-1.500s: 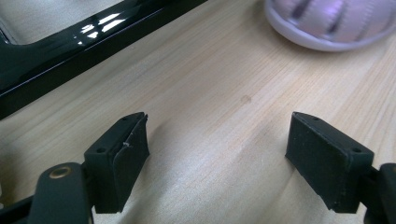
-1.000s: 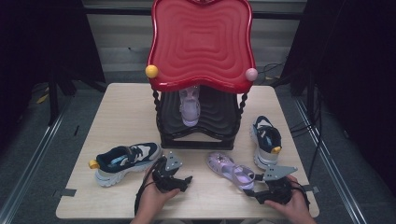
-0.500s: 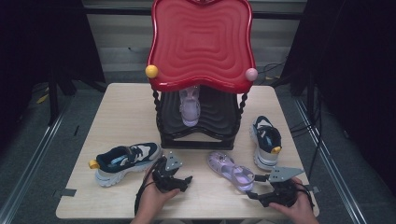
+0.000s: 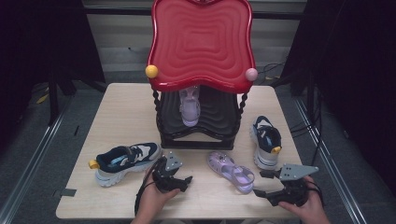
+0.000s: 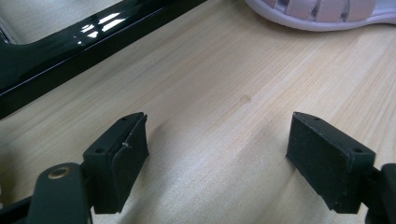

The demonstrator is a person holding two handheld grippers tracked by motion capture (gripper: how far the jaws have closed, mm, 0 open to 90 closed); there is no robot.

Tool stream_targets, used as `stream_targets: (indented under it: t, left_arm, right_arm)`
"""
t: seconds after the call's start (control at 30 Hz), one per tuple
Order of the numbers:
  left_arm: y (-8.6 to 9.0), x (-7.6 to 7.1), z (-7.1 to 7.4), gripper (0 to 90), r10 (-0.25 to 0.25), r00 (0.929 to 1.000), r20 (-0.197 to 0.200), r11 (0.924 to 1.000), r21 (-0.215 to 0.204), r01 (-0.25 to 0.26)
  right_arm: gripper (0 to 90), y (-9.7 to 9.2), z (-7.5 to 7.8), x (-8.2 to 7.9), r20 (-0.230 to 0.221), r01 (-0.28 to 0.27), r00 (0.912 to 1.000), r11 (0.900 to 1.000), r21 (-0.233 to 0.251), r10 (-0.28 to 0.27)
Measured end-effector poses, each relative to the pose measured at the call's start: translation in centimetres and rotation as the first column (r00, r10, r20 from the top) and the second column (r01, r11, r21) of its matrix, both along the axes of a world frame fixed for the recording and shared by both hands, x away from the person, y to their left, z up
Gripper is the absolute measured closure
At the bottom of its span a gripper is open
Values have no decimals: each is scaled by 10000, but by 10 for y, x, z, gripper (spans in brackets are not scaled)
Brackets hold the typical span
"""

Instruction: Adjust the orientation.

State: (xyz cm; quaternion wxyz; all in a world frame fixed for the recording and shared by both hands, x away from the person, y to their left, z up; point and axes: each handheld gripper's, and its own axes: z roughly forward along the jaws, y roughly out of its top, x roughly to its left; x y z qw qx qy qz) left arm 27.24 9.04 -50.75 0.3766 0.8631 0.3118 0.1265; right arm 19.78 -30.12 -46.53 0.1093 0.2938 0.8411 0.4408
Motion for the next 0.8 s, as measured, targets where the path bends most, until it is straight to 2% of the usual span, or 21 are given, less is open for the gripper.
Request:
stream_targets:
  t: [0.1, 0.23, 0.47, 0.67, 0.8]
  left_arm:
    - [0, 0, 0, 197, 2, 10000, 0, 10000, -3, -2]
    - [0, 0, 0, 197, 9, 10000, -3, 10000, 2, -9]
    - [0, 0, 0, 197, 21, 10000, -10, 10000, -14, -21]
    - [0, 0, 0, 195, 23, 10000, -23, 10000, -22, -23]
    - [0, 0, 0, 195, 24, 10000, -22, 10000, -27, -24]
  right_arm:
    - [292, -2, 6, 3, 133, 121, 9998, 9996, 245, -124]
    - [303, -1, 10, 8, 303, 404, 9987, 9986, 339, -414]
    - [345, 10, 5, 24, 317, 820, 9960, 9949, 591, -840]
    - [376, 22, -2, 33, 194, 880, 9959, 9952, 417, -888]
    - [457, 30, -6, 38, 347, 956, 9947, 9949, 326, -967]
